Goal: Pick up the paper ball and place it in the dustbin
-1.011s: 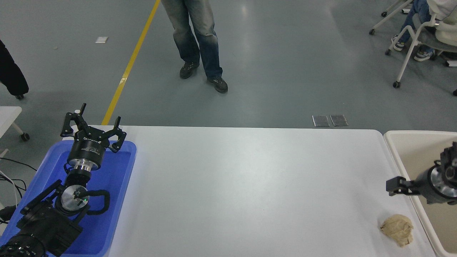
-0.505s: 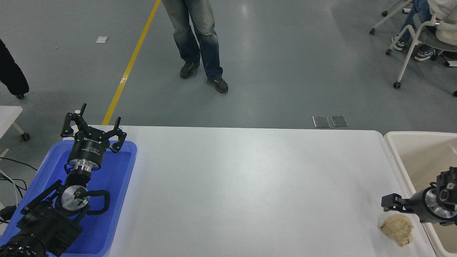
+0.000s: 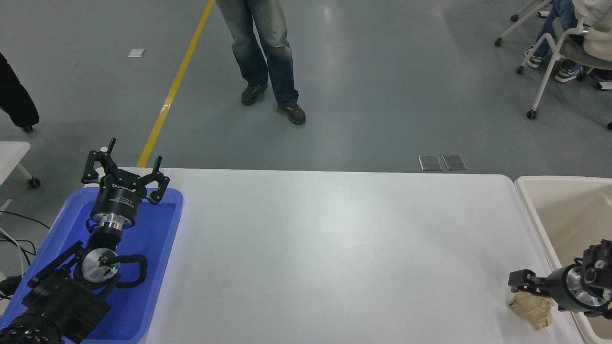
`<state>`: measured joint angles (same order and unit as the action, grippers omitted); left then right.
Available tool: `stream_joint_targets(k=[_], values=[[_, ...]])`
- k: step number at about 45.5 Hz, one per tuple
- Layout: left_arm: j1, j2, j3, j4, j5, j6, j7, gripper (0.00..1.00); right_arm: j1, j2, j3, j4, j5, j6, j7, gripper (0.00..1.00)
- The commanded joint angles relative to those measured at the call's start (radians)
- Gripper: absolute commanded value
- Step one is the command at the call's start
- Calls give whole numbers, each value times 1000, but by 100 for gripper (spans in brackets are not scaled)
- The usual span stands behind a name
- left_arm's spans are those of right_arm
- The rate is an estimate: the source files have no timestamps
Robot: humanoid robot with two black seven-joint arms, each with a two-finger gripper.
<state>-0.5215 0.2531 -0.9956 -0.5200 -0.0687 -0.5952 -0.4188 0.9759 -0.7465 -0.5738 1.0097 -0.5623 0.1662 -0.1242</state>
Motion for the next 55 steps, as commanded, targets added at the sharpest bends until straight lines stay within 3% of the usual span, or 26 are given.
stream_joint_targets(k=[1, 7, 30, 40, 55], values=[[0, 0, 0, -2, 1, 0, 0, 100, -54, 13, 15, -5, -34, -85, 6, 32], [0, 0, 0, 0, 0, 0, 0, 100, -52, 21, 17, 3, -146, -103, 6, 0], [0, 0, 2, 0, 1, 0, 2, 100, 36, -79, 11, 26, -208, -83, 3, 0], [0, 0, 2, 0, 1, 0, 2, 100, 295, -180, -82, 154, -209, 25, -9, 0], [0, 0, 2, 0, 1, 0, 2, 100, 714, -211, -265, 196, -196, 243, -9, 0]])
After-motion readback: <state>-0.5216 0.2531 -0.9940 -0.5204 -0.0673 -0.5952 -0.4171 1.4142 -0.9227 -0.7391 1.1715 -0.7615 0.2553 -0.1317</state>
